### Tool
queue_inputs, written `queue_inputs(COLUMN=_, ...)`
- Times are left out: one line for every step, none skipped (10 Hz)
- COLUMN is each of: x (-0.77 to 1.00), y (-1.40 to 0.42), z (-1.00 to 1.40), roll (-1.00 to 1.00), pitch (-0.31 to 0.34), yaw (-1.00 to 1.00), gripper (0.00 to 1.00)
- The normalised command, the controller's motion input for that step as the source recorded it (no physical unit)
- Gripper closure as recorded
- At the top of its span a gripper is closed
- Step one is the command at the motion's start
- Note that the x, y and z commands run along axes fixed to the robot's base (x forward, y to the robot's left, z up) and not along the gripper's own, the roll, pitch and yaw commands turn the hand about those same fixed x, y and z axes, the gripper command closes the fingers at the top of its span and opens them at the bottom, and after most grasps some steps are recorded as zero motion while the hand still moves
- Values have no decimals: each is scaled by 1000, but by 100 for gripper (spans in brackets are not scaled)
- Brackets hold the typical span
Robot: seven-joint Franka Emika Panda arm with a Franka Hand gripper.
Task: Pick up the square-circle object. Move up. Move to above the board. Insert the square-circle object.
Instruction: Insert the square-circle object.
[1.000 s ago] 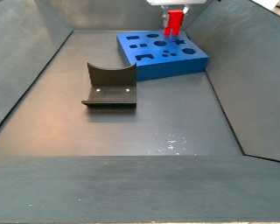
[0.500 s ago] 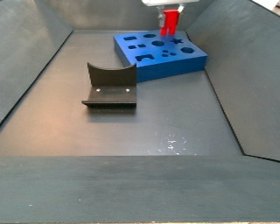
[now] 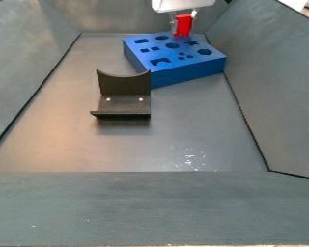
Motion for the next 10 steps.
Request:
queue_inputs(x=0, y=-117, z=-769, roll=101, pitch=-233, yaw=166, gripper=100)
queue_inputs(x=0, y=-111, z=-757, roll=96, pitch=-241, yaw=174, gripper=100)
queue_inputs(x=0, y=-114, z=-740, roll=89, pitch=-250, yaw=183, gripper=100)
queue_inputs(x=0, y=-111, z=-743, roll=87, pitch=-249, yaw=180, gripper=100)
queue_inputs(x=0, y=-243, z=-663, roll=34, pitch=-290, yaw=146, gripper=100)
queue_inputs(x=-97, y=-14, z=-51, roll=0, pitch=-140, yaw=77, gripper=100)
queue_inputs(x=17, y=0, z=-237, roll=77, pitch=-3, yaw=0, gripper=100)
queue_inputs(x=14, y=-37, z=-663, roll=193, pitch=-201, yaw=60, gripper=100)
queue_inputs(x=0, y=-3, z=-680, roll=170, pitch=-216, yaw=131, gripper=100)
queue_inputs(x=20, y=-69, z=-700, roll=121, pitch=-240, yaw=126, gripper=100)
